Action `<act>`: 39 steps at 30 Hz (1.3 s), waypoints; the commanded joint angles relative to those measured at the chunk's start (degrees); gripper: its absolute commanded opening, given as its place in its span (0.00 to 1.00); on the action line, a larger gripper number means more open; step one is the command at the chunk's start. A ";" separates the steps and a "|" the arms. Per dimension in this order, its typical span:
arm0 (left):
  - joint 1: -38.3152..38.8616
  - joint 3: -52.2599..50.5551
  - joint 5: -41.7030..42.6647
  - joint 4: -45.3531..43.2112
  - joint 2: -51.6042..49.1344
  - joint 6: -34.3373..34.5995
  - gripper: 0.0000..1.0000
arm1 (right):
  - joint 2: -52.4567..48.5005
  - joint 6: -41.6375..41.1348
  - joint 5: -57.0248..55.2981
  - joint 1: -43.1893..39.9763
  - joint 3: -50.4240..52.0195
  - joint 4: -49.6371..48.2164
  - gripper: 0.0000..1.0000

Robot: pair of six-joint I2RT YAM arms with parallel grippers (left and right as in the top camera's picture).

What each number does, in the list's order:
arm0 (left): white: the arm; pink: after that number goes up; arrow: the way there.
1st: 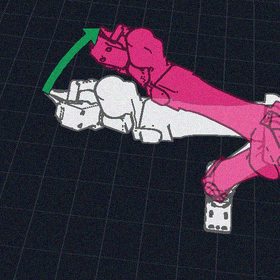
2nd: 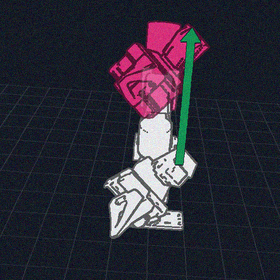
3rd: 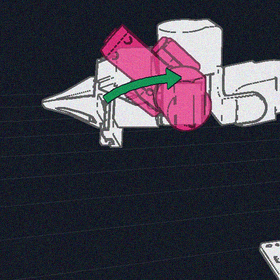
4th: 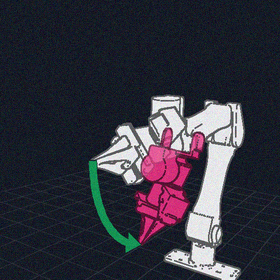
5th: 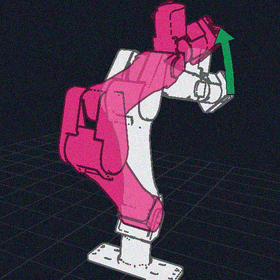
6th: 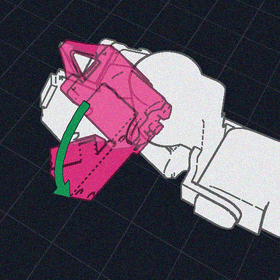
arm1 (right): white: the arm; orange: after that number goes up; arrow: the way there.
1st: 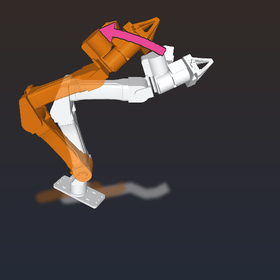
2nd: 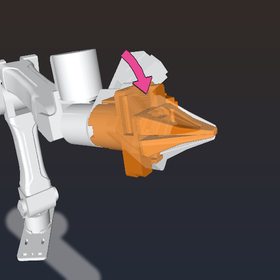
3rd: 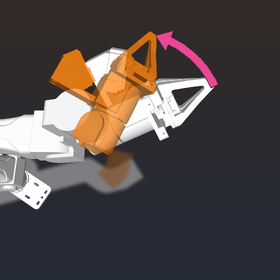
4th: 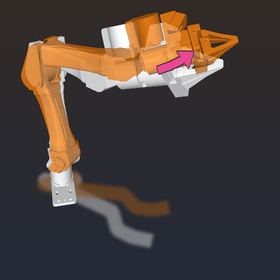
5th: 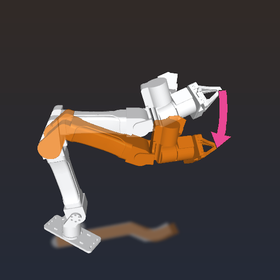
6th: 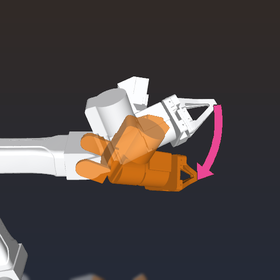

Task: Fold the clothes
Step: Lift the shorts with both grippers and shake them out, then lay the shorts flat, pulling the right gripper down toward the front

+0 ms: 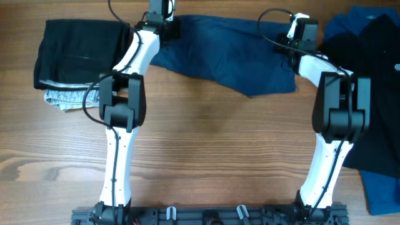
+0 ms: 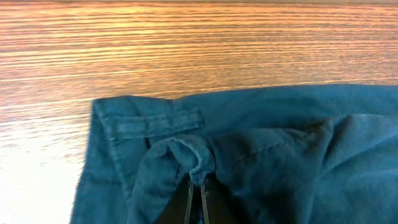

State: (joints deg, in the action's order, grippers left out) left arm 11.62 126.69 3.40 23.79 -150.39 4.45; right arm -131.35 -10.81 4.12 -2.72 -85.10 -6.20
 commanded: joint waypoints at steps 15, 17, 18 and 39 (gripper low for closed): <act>-3.13 -0.57 -3.28 29.51 25.07 0.55 0.04 | 25.83 5.92 4.98 -0.13 -1.07 39.87 0.04; -3.54 -0.57 -3.28 35.60 25.51 0.55 0.04 | 26.36 5.95 5.42 -0.13 -1.07 46.56 0.04; -3.69 -0.57 -3.28 37.38 25.53 0.55 0.04 | 26.36 6.49 6.62 -0.13 -1.07 48.46 0.04; -4.66 -7.91 -0.22 67.56 25.55 11.50 0.07 | 31.10 4.20 12.00 -0.13 6.32 78.97 0.04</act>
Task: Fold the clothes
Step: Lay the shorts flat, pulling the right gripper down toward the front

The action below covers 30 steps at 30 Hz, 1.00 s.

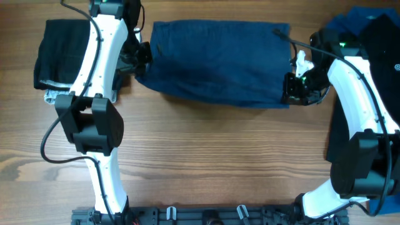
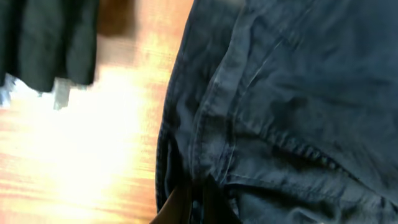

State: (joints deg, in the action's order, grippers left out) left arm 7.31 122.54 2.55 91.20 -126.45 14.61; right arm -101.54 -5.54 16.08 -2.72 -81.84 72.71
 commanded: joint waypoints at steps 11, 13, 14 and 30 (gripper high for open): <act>-0.55 -19.50 -2.23 0.61 2.23 1.27 0.58 | 1.36 -2.08 0.11 -0.13 16.04 -0.33 0.66; -1.44 -17.94 -1.90 0.57 4.94 1.33 0.59 | 2.10 -2.16 0.20 -0.13 12.33 0.72 0.71; -1.81 -16.61 -0.83 0.00 6.99 1.31 0.63 | 2.67 -2.43 0.63 -0.13 10.25 0.74 0.72; -1.31 -33.53 5.35 -28.26 12.98 -2.23 0.54 | 3.08 -9.42 0.31 -0.13 20.63 -13.20 0.56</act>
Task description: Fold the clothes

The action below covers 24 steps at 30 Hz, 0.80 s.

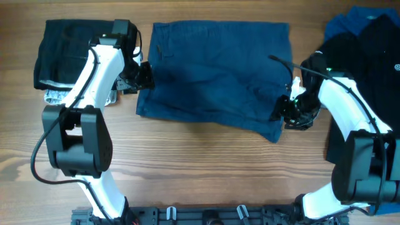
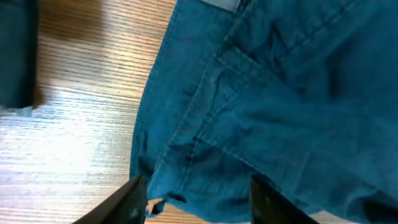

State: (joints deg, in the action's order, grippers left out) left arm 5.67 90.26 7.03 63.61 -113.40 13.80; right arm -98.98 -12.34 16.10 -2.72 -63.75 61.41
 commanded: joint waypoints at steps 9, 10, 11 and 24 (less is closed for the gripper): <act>0.37 -3.30 0.87 -2.56 -0.09 -1.40 0.44 | 0.52 -4.26 7.52 -0.13 9.70 -11.41 0.43; 0.37 -3.32 0.87 -2.49 -0.09 -1.40 0.45 | 0.52 -4.15 7.50 -0.13 9.70 -11.30 0.38; 0.37 -3.41 0.87 -2.58 -0.09 -1.38 0.45 | 0.52 -4.11 7.28 -0.13 9.70 -11.21 0.27; 0.26 -9.94 3.41 -6.21 -0.17 -1.62 0.48 | 0.52 -1.16 2.99 -0.13 9.70 -8.26 0.04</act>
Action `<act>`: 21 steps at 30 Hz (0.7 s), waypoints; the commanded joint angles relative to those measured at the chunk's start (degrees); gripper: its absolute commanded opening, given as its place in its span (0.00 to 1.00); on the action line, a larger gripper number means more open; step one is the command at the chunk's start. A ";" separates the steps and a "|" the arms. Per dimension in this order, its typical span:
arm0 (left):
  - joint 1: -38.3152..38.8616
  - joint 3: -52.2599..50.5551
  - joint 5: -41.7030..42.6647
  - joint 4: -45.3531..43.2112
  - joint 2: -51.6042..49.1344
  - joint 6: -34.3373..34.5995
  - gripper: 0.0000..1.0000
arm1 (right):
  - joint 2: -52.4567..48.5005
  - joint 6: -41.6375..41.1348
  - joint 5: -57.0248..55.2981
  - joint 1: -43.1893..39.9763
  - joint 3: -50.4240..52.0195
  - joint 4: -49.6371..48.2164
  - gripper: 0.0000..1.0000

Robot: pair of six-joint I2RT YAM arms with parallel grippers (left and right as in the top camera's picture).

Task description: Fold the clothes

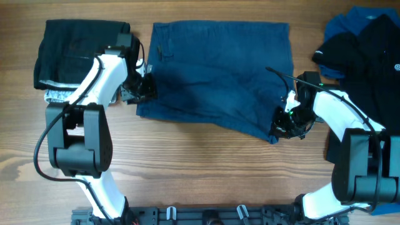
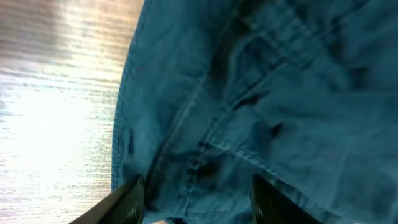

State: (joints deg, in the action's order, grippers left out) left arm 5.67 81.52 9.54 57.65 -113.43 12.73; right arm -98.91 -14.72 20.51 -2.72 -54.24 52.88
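A pair of blue shorts (image 1: 219, 72) lies spread flat at the far middle of the table. My left gripper (image 1: 145, 90) sits at the shorts' left edge. In the left wrist view the left gripper (image 2: 196, 208) is open, its dark fingers (image 2: 129, 200) apart over the blue cloth (image 2: 280, 93) with its seams and pocket. My right gripper (image 1: 282, 127) rests at the shorts' near right corner. The overhead view does not show whether its jaws hold the cloth.
A folded black garment (image 1: 78, 50) lies at the far left on top of a grey patterned one (image 1: 59, 97). A heap of black and blue clothes (image 1: 369, 56) covers the right edge. Bare wooden table (image 1: 206, 175) stretches across the front.
My left gripper, still open, has shifted slightly right onto the shorts' left edge. The right gripper has dropped a little toward the near right corner. The shorts lie much as before.
First the shorts lay crumpled at the far edge, my left gripper shut on the waistband. Then both grippers were at the near corners of a narrower rectangle of cloth. After that the shorts lay spread wider with the left gripper open, as now.
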 commanded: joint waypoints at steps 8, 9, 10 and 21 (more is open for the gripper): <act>-0.42 -1.20 0.90 3.96 -0.09 -0.52 0.04 | 0.46 1.22 -4.17 -0.15 -1.33 2.01 0.04; -0.81 -1.20 0.90 4.98 0.09 -0.52 0.04 | 0.46 1.16 -6.71 -0.15 -2.36 3.69 0.04; -1.49 -1.18 0.90 6.32 0.48 -0.50 0.04 | 0.48 0.20 -8.09 -0.15 -3.63 5.57 0.04; -4.57 -2.69 0.92 15.47 3.91 2.60 0.04 | 0.48 -1.99 -14.64 -0.13 -7.17 17.29 0.04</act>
State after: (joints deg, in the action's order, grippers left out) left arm 1.52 80.29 10.85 72.71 -110.89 14.31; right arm -98.89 -15.64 9.54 -2.72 -60.95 69.43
